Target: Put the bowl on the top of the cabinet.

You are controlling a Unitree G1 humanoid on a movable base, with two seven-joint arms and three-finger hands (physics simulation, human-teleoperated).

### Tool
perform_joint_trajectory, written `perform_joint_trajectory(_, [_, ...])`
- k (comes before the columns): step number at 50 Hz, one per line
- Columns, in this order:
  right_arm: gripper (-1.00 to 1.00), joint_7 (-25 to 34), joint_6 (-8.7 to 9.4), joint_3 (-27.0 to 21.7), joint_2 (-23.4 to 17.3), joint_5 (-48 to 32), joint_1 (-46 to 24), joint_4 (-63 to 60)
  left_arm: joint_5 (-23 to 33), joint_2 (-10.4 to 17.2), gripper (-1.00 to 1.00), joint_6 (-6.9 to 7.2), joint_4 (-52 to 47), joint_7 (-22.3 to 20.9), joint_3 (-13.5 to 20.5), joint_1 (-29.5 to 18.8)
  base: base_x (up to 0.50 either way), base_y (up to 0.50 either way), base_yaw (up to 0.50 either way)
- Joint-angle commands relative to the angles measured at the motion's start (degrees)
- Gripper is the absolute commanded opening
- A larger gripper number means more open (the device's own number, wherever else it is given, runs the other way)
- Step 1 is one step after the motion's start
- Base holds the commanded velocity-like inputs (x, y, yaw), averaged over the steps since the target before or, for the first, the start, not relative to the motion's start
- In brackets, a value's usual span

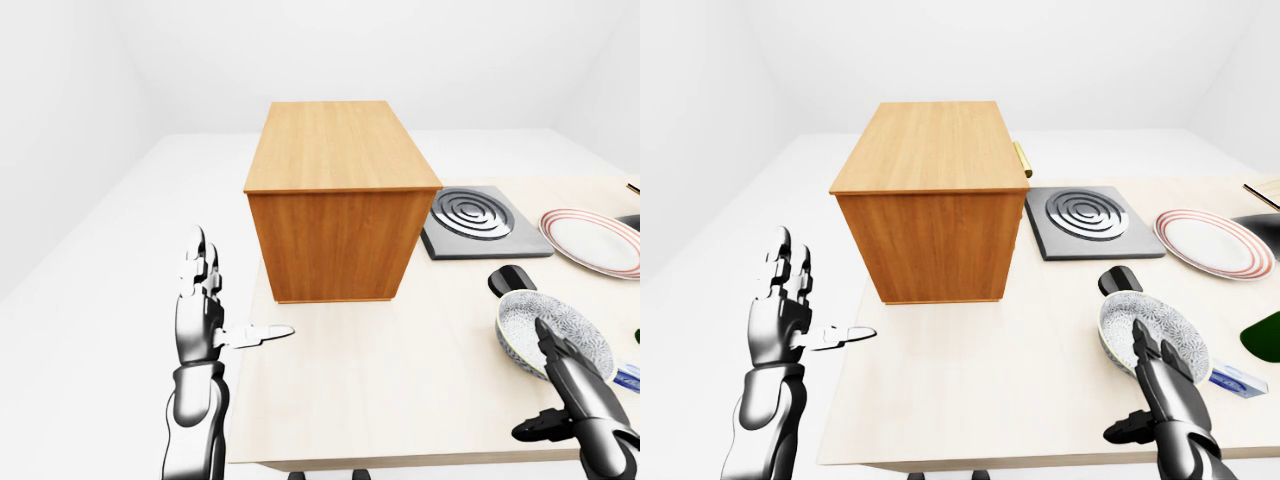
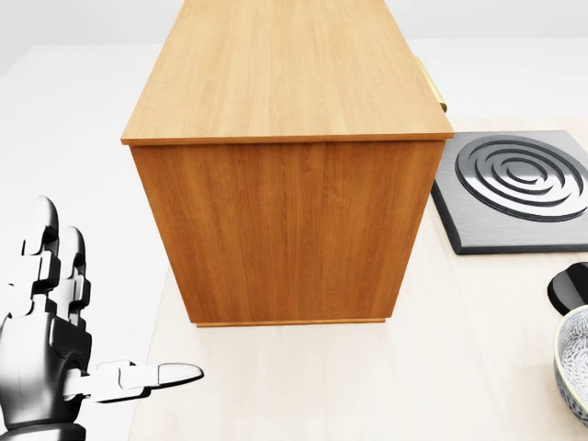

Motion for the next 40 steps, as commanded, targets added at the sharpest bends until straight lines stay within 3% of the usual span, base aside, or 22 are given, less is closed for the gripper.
perform_joint_trajectory(1, [1.0,-1.97,0.0,1.07,-1.25,-1.57,0.15,3.71,0.13,0.0,1.0,0.0,-0.6,-0.26,-0.25,0.45,0.0,0.0,0.0])
perform_joint_trajectory(13, [1.0,-2.42,0.0,1.88,-2.48,-3.21,0.56,6.9,0.02,-0.01,1.0,0.0,-0.28,-0.35,-0.11,0.45,0.0,0.0,0.0])
perform_joint_trajectory(14, [0.61,-2.18,0.0,1.88,-2.43,-3.14,0.64,6.57,0.01,-0.01,1.0,0.0,-0.23,-0.32,-0.06,0.39,0.0,0.0,0.0])
perform_joint_trajectory(15, [-1.0,-1.3,0.0,1.64,-2.09,-1.87,0.65,5.51,0.0,-0.02,1.0,0.0,-0.14,-0.26,0.01,0.31,0.0,0.0,0.0])
perform_joint_trajectory(34, [-1.0,1.55,0.0,-0.22,-1.75,-1.64,0.22,1.71,-0.02,0.0,1.0,0.0,0.2,0.85,0.49,-0.82,0.0,0.0,0.0])
perform_joint_trajectory(40, [-1.0,6.5,0.0,-3.15,-0.61,0.73,-0.42,-6.51,0.04,0.06,1.0,0.0,-0.03,0.72,0.33,-0.77,0.0,0.0,0.0])
